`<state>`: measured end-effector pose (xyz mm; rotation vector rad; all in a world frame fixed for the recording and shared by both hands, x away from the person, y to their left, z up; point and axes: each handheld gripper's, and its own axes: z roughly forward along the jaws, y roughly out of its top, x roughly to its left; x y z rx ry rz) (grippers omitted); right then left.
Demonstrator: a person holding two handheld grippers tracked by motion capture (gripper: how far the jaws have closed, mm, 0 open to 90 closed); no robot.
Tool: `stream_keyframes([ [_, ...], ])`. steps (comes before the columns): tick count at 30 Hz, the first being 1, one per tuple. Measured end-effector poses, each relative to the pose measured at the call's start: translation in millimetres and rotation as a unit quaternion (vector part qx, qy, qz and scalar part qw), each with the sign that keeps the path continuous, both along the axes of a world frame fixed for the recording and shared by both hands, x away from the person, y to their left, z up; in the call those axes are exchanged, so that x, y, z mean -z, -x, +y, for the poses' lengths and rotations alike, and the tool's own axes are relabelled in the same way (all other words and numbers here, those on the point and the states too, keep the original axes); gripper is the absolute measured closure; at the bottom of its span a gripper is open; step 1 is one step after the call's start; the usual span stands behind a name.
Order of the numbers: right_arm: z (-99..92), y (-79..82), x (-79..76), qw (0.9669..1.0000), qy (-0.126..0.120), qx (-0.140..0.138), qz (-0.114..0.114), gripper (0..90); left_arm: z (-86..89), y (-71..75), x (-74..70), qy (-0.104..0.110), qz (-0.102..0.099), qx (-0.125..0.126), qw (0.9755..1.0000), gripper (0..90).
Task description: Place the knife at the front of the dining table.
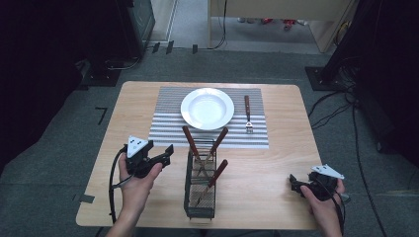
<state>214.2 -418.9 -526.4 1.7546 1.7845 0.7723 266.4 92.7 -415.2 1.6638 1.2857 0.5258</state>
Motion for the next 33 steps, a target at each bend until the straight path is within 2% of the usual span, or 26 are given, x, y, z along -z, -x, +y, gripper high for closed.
stream_keyframes([
  [1, 0.0, 0.0, 0.0, 1.0, 0.0, 0.0, 0.0, 0.0, -2.6, -0.5, -1.8, 0.004, -0.001, 0.007, 1.0, 25.6],
  [3, -0.2, 0.0, 0.0, 1.0, 0.001, -0.001, 0.0, 0.0, -8.7, -1.1, -4.7, 0.005, -0.004, 0.013, 0.9999, 31.1],
  [5, -0.1, 0.0, 0.0, 1.0, 0.001, 0.0, 0.0, 0.0, -14.2, -1.9, -6.9, 0.011, -0.006, 0.021, 0.9997, 31.4],
  [7, -0.2, 0.0, 0.0, 1.0, 0.001, -0.001, 0.0, 0.0, -21.2, -2.7, -8.9, 0.005, -0.011, 0.03, 0.9995, 33.9],
  [12, -0.2, 0.0, 0.0, 1.0, 0.001, -0.001, 0.0, 0.0, -30.8, -8.7, -12.1, 0.033, -0.002, 0.06, 0.9976, 37.4],
  [16, -0.2, 0.0, 0.0, 1.0, 0.001, -0.001, 0.0, 0.0, -36.6, -12.6, -14.9, 0.045, -0.002, 0.078, 0.996, 40.7],
  [20, -0.2, 0.0, 0.0, 1.0, 0.001, -0.001, 0.0, 0.0, -42.2, -17.8, -13.7, 0.048, 0.006, 0.084, 0.9953, 45.1],
  [23, -0.2, 0.0, 0.1, 1.0, 0.001, -0.001, 0.0, 0.0, -44.7, -21.2, -11.9, 0.043, 0.011, 0.078, 0.996, 49.5],
  [26, -0.2, 0.0, 0.0, 1.0, 0.001, -0.001, 0.0, 0.0, -44.7, -24.8, -10.1, 0.057, 0.017, 0.086, 0.9945, 51.3],
  [31, -0.1, 0.1, 0.0, 1.0, 0.001, 0.0, 0.001, 0.0, -49.2, -28.4, -9.1, 0.052, 0.021, 0.087, 0.9947, 53.6],
  [33, -0.2, 0.0, 0.0, 1.0, 0.001, -0.001, 0.0, 0.0, -50.3, -31.1, -8.0, 0.056, 0.027, 0.093, 0.9938, 55.1],
])
